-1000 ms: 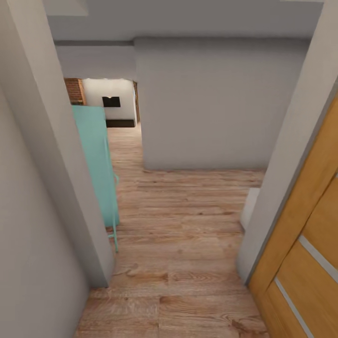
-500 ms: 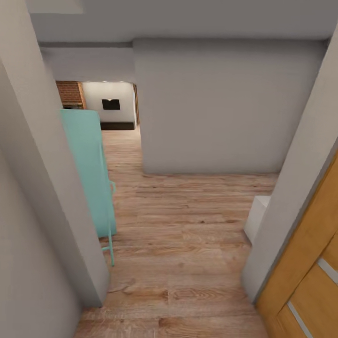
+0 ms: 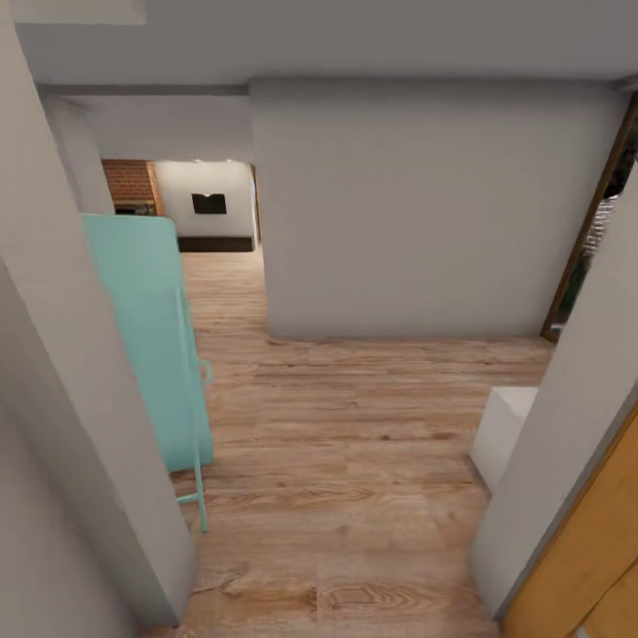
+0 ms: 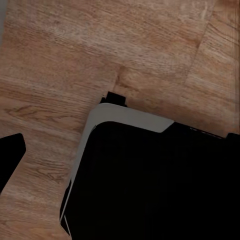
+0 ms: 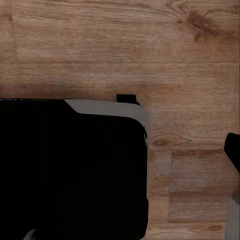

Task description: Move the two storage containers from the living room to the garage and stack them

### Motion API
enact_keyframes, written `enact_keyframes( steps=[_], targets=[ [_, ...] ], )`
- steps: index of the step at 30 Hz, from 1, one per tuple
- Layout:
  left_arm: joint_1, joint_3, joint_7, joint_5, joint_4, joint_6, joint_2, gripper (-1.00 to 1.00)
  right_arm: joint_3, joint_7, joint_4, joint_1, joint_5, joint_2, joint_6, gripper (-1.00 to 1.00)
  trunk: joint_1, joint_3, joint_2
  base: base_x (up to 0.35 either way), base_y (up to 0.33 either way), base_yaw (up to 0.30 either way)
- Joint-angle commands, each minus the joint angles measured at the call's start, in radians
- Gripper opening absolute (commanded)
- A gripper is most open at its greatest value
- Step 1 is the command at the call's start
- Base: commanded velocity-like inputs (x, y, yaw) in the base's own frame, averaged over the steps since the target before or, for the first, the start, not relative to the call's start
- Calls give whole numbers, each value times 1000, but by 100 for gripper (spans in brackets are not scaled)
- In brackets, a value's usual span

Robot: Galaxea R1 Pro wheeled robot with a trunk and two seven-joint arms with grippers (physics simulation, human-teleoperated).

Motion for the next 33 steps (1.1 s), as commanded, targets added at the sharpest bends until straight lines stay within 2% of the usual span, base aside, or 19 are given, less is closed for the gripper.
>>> enact_keyframes(
  steps=[1, 18, 33],
  targets=[
    [-1, -9, 2, 8, 0, -1, 0, 100, 9, -2, 3, -2, -10, 1, -6, 100, 1, 0, -1, 323, 0, 0],
    [-1, -9, 2, 7, 0, -9, -1, 100, 9, -2, 3, -2, -11, 1, -6, 100, 1, 23, -1, 321, -74, 0],
    [-1, -9, 2, 8, 0, -4, 1, 100, 10, -2, 3, -1, -6, 1, -6, 100, 1, 32, -1, 318, -82, 0]
  ],
)
